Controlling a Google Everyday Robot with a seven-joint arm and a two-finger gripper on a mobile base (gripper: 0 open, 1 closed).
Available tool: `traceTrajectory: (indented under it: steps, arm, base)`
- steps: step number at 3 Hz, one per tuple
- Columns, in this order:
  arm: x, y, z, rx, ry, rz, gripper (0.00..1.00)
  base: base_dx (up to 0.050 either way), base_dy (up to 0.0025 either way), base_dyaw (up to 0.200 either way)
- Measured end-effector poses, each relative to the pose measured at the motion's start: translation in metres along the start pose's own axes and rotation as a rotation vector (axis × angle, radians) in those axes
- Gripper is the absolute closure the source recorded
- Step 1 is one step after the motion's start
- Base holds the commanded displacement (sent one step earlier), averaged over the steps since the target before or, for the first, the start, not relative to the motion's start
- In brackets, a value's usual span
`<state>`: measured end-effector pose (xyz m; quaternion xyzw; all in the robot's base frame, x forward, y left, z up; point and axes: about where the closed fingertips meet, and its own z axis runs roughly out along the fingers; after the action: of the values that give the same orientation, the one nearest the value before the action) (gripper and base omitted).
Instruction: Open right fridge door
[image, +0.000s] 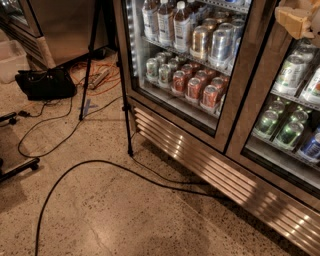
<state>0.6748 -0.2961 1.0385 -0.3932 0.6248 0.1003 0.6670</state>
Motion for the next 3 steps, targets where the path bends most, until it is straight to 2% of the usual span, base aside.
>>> traceTrajectory:
  steps: [3]
  arm:
    - [0.0013, -0.0159, -0.0049, 0.000, 0.000, 0.000, 1.00]
  base:
    - [0.000, 0.00000, 0.000]
